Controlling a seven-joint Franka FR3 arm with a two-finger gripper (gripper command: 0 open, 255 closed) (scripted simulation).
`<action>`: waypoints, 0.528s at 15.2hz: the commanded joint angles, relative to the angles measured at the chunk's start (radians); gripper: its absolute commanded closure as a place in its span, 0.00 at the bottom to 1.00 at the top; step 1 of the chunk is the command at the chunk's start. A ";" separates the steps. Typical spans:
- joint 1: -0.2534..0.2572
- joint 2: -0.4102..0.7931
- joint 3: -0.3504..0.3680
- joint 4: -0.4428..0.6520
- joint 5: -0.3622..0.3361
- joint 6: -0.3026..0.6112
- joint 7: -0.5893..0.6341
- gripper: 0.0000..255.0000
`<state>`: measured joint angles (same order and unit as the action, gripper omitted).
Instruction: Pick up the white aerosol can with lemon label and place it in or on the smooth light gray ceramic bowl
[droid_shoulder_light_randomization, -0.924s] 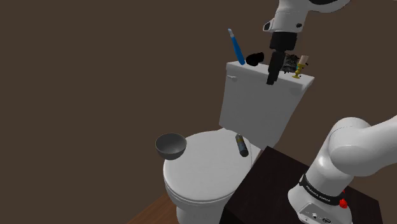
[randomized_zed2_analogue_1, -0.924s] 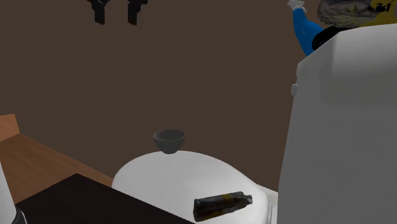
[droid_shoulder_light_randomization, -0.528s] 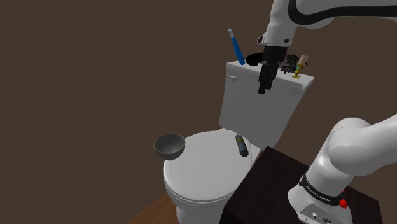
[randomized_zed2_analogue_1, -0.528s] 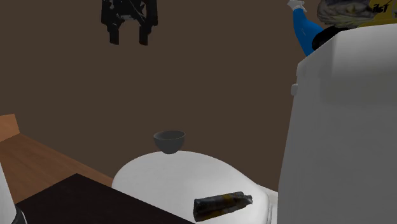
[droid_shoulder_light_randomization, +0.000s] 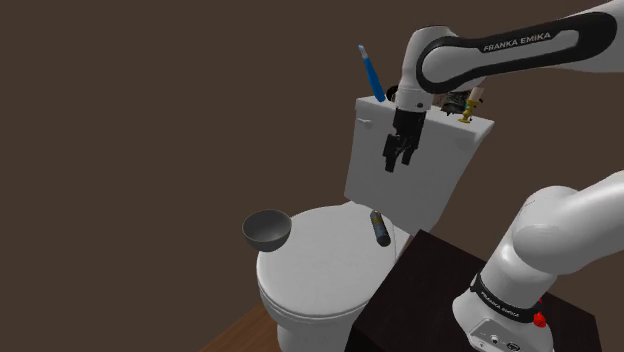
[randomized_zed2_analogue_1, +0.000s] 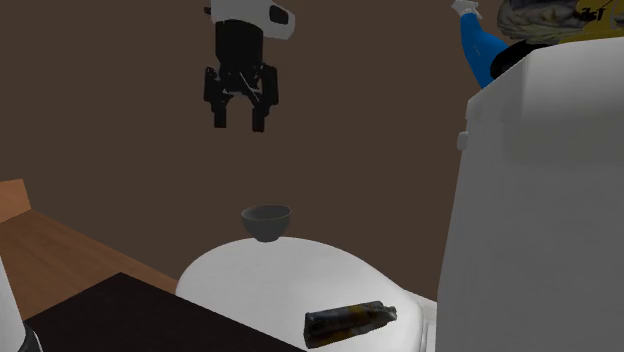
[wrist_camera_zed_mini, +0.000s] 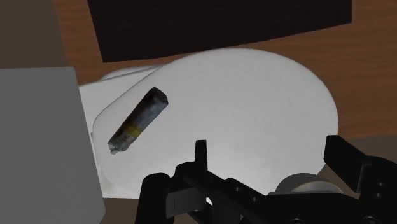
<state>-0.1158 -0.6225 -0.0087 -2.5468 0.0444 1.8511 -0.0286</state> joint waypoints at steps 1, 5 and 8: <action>-0.019 0.046 -0.004 -0.028 -0.008 0.077 0.020 0.00; -0.054 0.153 -0.012 -0.068 -0.023 0.226 0.062 0.00; -0.080 0.245 -0.021 -0.085 -0.034 0.337 0.094 0.00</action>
<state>-0.1865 -0.4095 -0.0267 -2.6304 0.0147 2.1507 0.0541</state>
